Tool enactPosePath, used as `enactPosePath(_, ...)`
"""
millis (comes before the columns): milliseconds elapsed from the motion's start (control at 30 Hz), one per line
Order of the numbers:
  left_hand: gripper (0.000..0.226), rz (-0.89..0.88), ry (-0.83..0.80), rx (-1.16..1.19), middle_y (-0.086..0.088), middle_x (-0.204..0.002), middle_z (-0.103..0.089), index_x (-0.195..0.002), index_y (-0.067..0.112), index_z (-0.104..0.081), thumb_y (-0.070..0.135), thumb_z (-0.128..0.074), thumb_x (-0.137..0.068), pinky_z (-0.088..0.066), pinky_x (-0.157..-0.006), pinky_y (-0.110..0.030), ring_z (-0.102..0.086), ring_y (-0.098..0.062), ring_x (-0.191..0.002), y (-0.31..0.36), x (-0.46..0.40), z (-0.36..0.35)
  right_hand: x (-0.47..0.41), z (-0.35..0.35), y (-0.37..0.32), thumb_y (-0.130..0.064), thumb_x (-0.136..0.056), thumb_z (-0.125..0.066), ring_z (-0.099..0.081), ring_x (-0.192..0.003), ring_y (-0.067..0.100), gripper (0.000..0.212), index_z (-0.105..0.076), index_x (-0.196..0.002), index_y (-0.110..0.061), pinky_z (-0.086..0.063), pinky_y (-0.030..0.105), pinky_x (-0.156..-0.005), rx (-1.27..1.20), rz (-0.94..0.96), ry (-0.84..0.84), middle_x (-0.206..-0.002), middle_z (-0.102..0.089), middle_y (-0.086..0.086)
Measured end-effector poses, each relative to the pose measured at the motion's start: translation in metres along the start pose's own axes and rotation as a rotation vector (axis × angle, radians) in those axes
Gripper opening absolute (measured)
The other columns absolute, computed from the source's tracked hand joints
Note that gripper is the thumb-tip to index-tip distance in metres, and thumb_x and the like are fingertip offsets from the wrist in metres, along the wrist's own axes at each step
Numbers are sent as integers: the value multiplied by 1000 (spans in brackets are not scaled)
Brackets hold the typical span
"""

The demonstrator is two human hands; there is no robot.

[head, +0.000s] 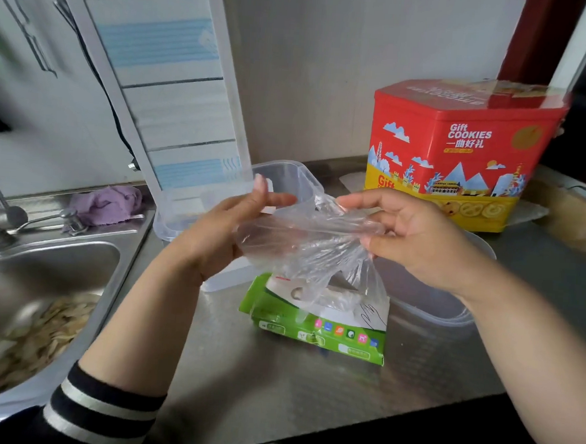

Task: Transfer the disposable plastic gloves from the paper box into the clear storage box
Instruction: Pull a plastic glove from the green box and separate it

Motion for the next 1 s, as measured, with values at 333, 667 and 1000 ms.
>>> enactPosePath(333, 100, -221, -150, -188, -6, -113, -72, -146, 25, -26, 79, -60, -69, -45, -101, -33, -62, -19, -117, 40, 20, -8, -2, 23, 12, 14, -87, -56, -71, -80, 12, 46, -61, -106, -27, -49, 17, -55, -122, -72, 221, -115, -62, -5)
enactPosePath(667, 53, -473, 329, -354, 7, -85, -70, -126, 28, -45, -10, -49, -90, -40, -45, -20, -48, -10, -45, 80, -23, 18, -24, 48, 23, 7, -84, -63, -62, -95, 11, 38, -61, -97, -29, -55, 24, -76, -141, -98, 469, -107, -58, -10)
enactPosePath(1000, 35, -12, 466, -1209, 0, -97, -63, -115, 22, -46, 0, -43, -88, -45, -71, -36, -53, -28, -82, 34, -69, 117, -40, 41, 13, -3, -89, -62, -60, -70, 12, 26, -62, -87, -29, -53, 35, -78, 80, -39, 409, -84, -62, -8)
Point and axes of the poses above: each hand's wrist, its own x-axis away from the middle knuckle, its own z-axis out of the back of the hand, y = z × x, the point moved 9 cm from there along -x, towards the middle knuckle
